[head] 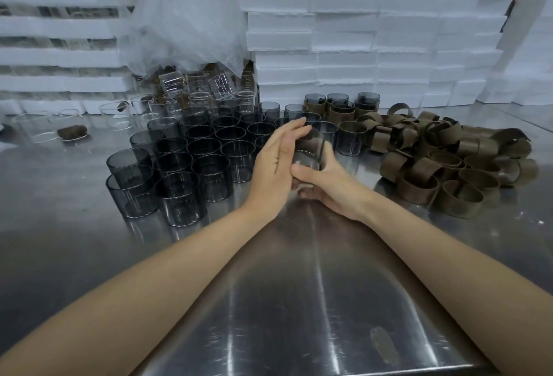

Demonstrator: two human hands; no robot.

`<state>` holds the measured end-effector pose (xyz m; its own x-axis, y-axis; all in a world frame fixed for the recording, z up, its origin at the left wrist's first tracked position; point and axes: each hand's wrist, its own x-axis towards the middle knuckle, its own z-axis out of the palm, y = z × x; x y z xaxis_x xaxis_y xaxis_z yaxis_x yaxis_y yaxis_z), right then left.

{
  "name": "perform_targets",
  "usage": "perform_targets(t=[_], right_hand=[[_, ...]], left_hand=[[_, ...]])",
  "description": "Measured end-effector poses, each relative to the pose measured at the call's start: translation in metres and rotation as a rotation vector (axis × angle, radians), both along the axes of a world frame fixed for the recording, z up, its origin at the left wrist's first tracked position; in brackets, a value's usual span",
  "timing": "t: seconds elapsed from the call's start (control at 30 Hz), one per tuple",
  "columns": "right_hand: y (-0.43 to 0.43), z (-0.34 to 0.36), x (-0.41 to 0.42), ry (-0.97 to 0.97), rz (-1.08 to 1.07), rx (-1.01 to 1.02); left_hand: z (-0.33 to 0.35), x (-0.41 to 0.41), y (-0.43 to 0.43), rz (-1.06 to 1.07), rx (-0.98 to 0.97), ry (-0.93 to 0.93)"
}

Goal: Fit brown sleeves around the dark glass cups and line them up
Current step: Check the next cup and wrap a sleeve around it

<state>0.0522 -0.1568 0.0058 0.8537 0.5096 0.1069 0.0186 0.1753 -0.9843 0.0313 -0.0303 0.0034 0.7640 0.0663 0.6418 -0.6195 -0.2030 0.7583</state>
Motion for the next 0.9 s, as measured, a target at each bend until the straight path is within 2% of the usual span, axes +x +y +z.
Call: perform_targets(t=[0.07,0.13,0.23,0.3,0.33,0.4,0.47,0.5,0.57,0.63,0.73,0.8,0.9], right_hand=[[0.0,0.001,0.001,-0.204,-0.203,-0.071],[-0.001,0.002,0.004,-0.336,-0.365,-0.114],[-0.004,0.0,0.004,-0.46,-0.511,-0.303],[0.0,-0.003,0.003,-0.456,-0.507,-0.296],[0.003,-0.003,0.002,-0.449,-0.502,-0.247],[0.006,-0.002,0.003,-0.305,-0.458,-0.07],[0.007,-0.001,0.005,-0.211,-0.485,-0.058],[0.007,-0.001,0.006,-0.248,-0.531,-0.156],[0.004,-0.004,0.005,-0.451,-0.527,-0.406],[0.001,-0.008,0.006,-0.588,-0.509,-0.508],[-0.001,-0.006,0.004,-0.638,-0.476,-0.427],[-0.001,-0.005,0.003,-0.637,-0.461,-0.461],[0.0,-0.006,0.002,-0.527,-0.383,-0.362]], left_hand=[[0.0,0.0,0.0,0.066,0.073,-0.06],[0.002,-0.001,0.002,0.124,0.245,-0.239],[-0.001,-0.001,0.003,0.173,0.726,-0.534],[-0.002,-0.002,-0.003,0.251,1.001,-0.562],[-0.002,-0.002,-0.006,0.29,1.057,-0.527],[0.0,-0.003,-0.008,0.346,1.047,-0.437],[0.0,-0.005,-0.007,0.386,0.983,-0.34],[-0.001,-0.006,-0.007,0.398,0.948,-0.284],[-0.002,-0.006,-0.008,0.4,0.875,-0.157],[-0.001,-0.006,-0.008,0.387,0.816,-0.053],[0.0,-0.007,-0.008,0.352,0.75,0.001],[0.002,-0.006,-0.006,0.293,0.636,0.086],[0.004,0.001,0.001,0.215,0.441,0.259]])
